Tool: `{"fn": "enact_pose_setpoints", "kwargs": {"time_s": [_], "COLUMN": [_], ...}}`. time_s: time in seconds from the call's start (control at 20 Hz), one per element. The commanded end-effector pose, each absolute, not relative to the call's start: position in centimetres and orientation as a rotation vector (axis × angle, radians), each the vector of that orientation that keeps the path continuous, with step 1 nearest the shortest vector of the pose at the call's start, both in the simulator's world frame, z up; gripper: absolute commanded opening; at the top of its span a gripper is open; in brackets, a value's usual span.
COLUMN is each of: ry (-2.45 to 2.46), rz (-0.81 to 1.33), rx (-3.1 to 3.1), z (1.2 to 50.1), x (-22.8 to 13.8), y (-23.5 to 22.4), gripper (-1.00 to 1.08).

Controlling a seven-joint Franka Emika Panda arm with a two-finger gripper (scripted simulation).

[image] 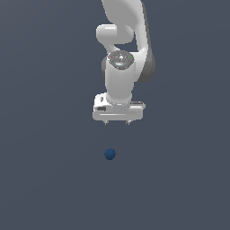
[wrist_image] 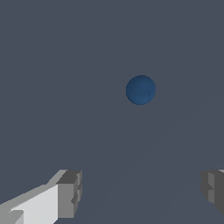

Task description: Pick up the object and move it to a goal position.

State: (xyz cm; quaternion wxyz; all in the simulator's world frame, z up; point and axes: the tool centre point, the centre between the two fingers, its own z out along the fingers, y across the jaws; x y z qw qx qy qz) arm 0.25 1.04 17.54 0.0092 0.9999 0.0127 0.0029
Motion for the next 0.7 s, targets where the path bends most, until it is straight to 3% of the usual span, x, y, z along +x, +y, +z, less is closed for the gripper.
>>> {"fn": "enact_pose_setpoints", "kwargs": {"time_s": [0.0, 0.65], "ry": [0.040, 0.037], "rz": [0.009, -0.010], "rx": [3.123, 3.146], "z": [17.5, 17.5], "x": [0.2, -0.4], "y": [1.0, 3.3], "gripper": [1.00, 1.00]}}
